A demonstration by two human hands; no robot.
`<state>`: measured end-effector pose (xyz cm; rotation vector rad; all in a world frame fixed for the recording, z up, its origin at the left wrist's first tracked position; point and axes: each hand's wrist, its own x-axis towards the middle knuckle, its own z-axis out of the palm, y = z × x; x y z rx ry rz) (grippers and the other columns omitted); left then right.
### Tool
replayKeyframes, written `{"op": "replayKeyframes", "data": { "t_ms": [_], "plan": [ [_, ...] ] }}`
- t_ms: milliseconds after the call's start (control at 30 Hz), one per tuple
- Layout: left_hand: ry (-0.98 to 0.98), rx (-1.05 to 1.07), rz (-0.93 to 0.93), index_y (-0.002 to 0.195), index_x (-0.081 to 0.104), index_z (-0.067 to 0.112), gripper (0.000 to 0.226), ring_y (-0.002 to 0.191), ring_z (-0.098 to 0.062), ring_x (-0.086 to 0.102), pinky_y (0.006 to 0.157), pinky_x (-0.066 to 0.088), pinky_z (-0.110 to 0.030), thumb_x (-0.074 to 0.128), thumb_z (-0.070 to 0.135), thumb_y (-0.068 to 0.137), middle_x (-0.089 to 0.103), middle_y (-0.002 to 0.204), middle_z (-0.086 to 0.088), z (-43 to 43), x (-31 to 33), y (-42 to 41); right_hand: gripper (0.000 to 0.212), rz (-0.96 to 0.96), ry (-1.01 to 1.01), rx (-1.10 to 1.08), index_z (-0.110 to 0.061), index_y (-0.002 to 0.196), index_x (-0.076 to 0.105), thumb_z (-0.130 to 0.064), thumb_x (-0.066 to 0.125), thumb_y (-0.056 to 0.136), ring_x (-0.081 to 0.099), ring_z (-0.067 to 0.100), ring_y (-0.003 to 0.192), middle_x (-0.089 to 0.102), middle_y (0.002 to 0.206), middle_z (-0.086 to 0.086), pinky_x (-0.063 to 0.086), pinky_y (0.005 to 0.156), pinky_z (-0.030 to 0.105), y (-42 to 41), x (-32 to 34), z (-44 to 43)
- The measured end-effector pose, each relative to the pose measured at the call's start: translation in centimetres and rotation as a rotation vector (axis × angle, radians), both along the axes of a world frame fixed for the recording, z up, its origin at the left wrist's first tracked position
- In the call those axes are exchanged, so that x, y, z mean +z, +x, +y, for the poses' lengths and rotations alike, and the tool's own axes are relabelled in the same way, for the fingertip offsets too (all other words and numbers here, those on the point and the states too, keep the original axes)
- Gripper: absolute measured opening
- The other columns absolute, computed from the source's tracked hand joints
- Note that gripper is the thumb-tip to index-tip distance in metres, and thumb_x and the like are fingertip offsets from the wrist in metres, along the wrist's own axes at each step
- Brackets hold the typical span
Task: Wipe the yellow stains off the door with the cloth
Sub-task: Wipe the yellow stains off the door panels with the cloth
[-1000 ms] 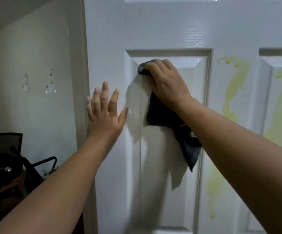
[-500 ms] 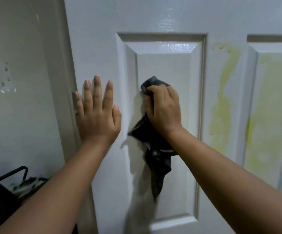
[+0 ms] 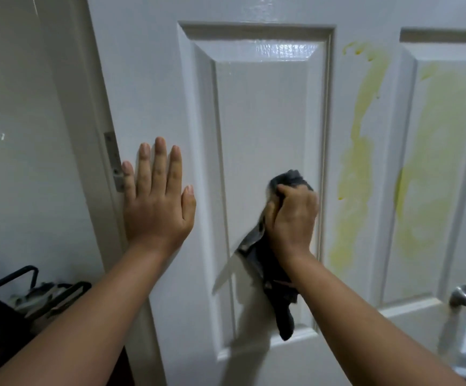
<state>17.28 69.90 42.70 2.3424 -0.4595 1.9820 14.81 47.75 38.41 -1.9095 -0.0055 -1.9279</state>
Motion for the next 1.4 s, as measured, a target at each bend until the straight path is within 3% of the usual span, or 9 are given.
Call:
{"op": "replayKeyframes", "data": {
  "t_ms": [100,233,400,533,700,833,1000,1233,1400],
  "plan": [
    [0.002,-0.009,0.008,0.155,0.019,0.010,0.061,0.151,-0.032,0.011,0.122,0.003,-0.051,0.032,0.034,0.100,0.013,0.162,-0.013,0.1,-0.8,0.0,0.018,0.066,-0.705,-0.038,-0.012,0.103,0.051,-0.016,0.054,0.085,0.042,0.028,0.075,0.043,0.090,0.007,0.036,0.069,0.039,-0.3,-5.2,-0.2],
    [0.028,0.008,-0.012,0.155,0.019,0.009,0.062,0.150,-0.034,0.012,0.122,0.005,-0.052,0.031,0.035,0.101,0.016,0.162,-0.015,0.4,-1.7,0.1,0.022,0.085,-0.124,0.011,-0.012,0.107,0.047,-0.016,0.051,0.085,0.041,0.029,0.085,0.040,0.096,0.005,0.034,0.080,0.038,-0.6,-9.1,0.1],
    [0.053,0.034,-0.004,0.155,0.020,0.008,0.062,0.149,-0.035,0.014,0.122,0.006,-0.052,0.030,0.037,0.101,0.020,0.161,-0.016,0.6,-2.8,0.3,0.023,0.248,-0.788,0.032,-0.013,0.108,0.050,-0.016,0.048,0.086,0.040,0.023,0.078,0.040,0.094,0.003,0.035,0.071,0.034,-1.9,-14.9,0.4],
    [0.070,0.043,-0.008,0.154,0.020,0.007,0.064,0.149,-0.035,0.014,0.122,0.006,-0.053,0.031,0.039,0.100,0.020,0.161,-0.016,0.6,-3.8,0.3,0.017,0.303,-0.197,0.070,-0.014,0.106,0.050,-0.019,0.043,0.092,0.038,0.025,0.082,0.040,0.094,0.003,0.034,0.079,0.034,-2.1,-17.3,1.8],
    [0.119,0.054,0.025,0.155,0.015,0.007,0.067,0.151,-0.032,0.007,0.122,0.006,-0.053,0.028,0.043,0.100,0.012,0.162,-0.014,0.6,-6.5,0.3,0.018,0.391,-0.757,0.104,-0.013,0.103,0.052,-0.018,0.045,0.087,0.041,0.024,0.077,0.045,0.090,0.004,0.036,0.072,0.033,-3.2,-19.9,0.8],
    [0.141,0.045,0.028,0.156,0.012,0.008,0.068,0.151,-0.028,-0.003,0.121,0.008,-0.054,0.029,0.042,0.100,0.007,0.162,-0.011,0.4,-9.1,0.3,0.020,0.440,-0.353,0.048,-0.014,0.098,0.051,-0.010,0.044,0.080,0.040,0.023,0.080,0.045,0.088,0.004,0.034,0.076,0.032,-3.6,-20.5,0.6],
    [0.151,0.042,0.014,0.156,0.013,0.008,0.068,0.152,-0.030,0.002,0.120,0.012,-0.056,0.034,0.041,0.099,0.009,0.162,-0.013,0.2,-10.6,0.4,0.019,0.580,-0.585,0.081,-0.015,0.091,0.056,-0.007,0.063,0.074,0.047,0.024,0.076,0.048,0.087,0.003,0.046,0.072,0.034,-5.6,-21.8,1.7],
    [-0.258,-0.104,0.021,0.144,0.038,0.007,0.060,0.145,-0.035,0.024,0.116,0.013,-0.061,0.050,0.029,0.090,0.035,0.153,-0.015,-5.2,-8.4,-1.3,0.014,0.323,-0.268,0.166,-0.017,0.100,0.048,-0.007,0.052,0.092,0.046,0.019,0.086,0.055,0.090,0.004,0.035,0.080,0.028,-6.6,-8.1,-2.5],
    [-0.227,-0.248,-0.010,0.139,0.041,0.008,0.056,0.140,-0.037,0.030,0.112,0.022,-0.053,0.049,0.029,0.088,0.039,0.151,-0.016,-11.1,-1.2,-3.2,0.005,0.130,0.014,0.361,-0.015,0.104,0.048,-0.014,0.044,0.101,0.048,0.011,0.086,0.043,0.096,-0.012,0.040,0.077,0.020,-7.7,3.7,-4.5]
  ]
}}
